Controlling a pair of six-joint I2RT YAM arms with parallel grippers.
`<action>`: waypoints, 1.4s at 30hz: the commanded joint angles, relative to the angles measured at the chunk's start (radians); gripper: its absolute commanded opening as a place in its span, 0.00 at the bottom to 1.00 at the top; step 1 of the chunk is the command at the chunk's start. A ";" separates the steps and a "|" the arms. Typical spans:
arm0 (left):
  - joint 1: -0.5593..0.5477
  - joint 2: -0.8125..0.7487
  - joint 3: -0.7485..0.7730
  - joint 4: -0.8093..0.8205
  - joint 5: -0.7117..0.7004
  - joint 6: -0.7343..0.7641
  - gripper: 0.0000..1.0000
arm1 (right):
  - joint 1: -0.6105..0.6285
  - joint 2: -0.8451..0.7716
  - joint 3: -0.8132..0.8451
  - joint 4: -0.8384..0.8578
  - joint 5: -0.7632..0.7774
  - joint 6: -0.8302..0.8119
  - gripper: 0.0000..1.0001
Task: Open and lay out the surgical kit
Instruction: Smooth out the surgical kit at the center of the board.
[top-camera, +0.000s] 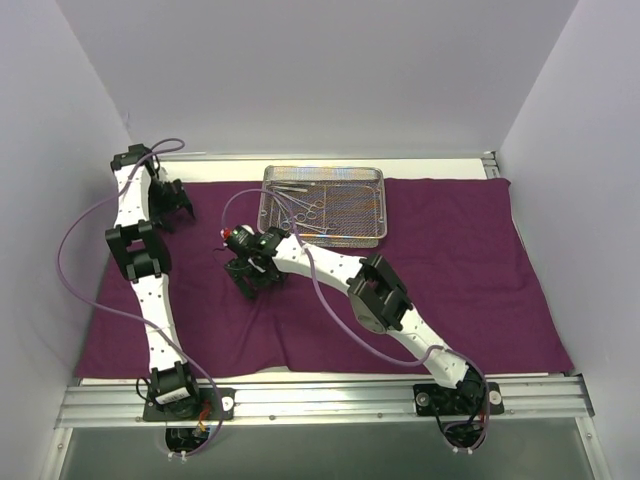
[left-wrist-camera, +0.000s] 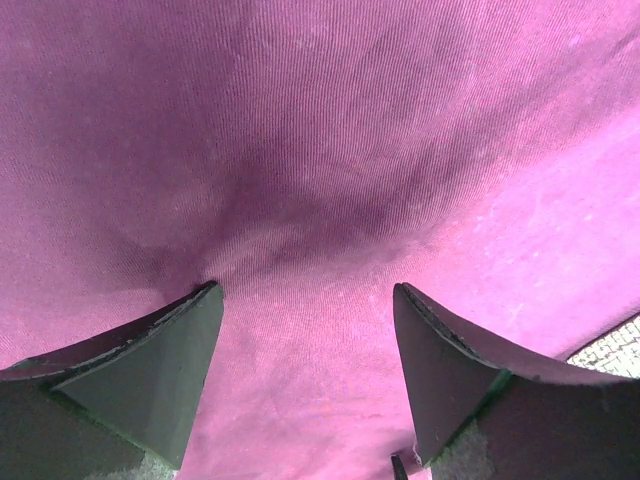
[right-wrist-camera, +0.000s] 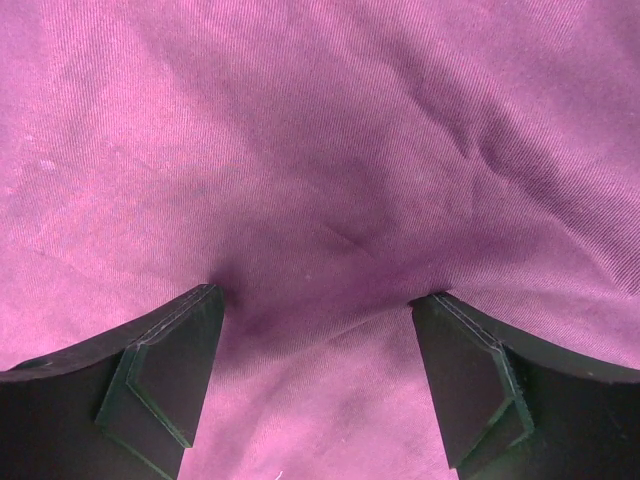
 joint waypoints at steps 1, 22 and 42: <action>0.035 0.078 0.005 0.067 -0.050 0.048 0.82 | -0.020 0.103 -0.045 -0.006 -0.072 0.023 0.78; 0.029 -0.336 -0.266 0.198 -0.064 -0.023 0.82 | -0.092 -0.148 0.012 -0.115 -0.019 -0.019 0.91; -0.013 -0.473 -0.805 0.346 0.006 -0.044 0.77 | -0.359 -0.691 -0.876 0.080 -0.045 0.144 0.00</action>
